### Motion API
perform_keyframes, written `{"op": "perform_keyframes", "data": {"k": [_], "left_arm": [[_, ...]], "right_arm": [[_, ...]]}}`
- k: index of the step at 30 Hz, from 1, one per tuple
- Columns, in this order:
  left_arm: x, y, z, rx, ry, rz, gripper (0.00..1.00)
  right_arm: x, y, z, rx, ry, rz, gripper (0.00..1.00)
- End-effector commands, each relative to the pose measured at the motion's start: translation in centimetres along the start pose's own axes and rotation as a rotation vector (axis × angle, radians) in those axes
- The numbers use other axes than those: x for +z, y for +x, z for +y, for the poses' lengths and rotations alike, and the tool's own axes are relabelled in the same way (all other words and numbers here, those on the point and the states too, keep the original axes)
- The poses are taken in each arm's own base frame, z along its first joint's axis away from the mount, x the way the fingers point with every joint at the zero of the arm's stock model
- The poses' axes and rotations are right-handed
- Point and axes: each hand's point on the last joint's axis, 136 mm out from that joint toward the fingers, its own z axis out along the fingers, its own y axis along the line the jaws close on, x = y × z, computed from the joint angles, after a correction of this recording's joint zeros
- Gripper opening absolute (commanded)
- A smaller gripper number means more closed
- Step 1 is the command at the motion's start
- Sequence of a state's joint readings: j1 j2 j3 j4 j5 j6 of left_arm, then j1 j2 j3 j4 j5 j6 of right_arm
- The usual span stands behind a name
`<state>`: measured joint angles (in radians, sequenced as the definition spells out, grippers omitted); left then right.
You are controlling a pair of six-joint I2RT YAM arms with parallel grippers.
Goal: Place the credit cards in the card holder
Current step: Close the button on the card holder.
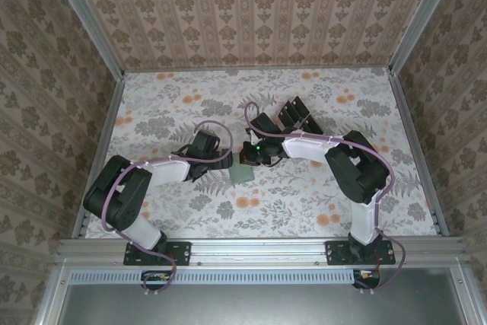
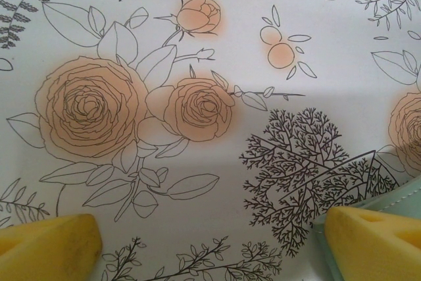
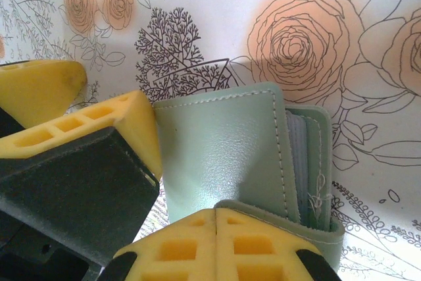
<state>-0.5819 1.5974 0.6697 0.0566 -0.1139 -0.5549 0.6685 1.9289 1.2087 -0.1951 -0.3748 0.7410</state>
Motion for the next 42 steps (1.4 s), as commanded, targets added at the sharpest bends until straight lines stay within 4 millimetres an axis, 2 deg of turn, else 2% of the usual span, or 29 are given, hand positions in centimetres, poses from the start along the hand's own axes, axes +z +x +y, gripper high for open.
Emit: {"op": "perform_keyframes", "data": {"k": [1,16,31,42], "left_arm": [[2.4,5.6,-0.2,0.005,0.067,0.191,1.0],[2.6,5.7,-0.2,0.007,0.067,0.194,1.0],[2.6,5.8,-0.2,0.007,0.067,0.193,1.0],[2.6,5.8,-0.2,0.008,0.067,0.195,1.0]], "right_arm": [[-1.3,-0.5,1.5,-0.012,-0.035,-0.034,0.0],[0.7,0.4,1.2,-0.011,-0.024,0.022,0.0],[2.4,1.7,-1.6,0.02,0.038,0.06,0.0],[3.3,4.0,-4.4,0.063,0.093,0.102,0.0]]}}
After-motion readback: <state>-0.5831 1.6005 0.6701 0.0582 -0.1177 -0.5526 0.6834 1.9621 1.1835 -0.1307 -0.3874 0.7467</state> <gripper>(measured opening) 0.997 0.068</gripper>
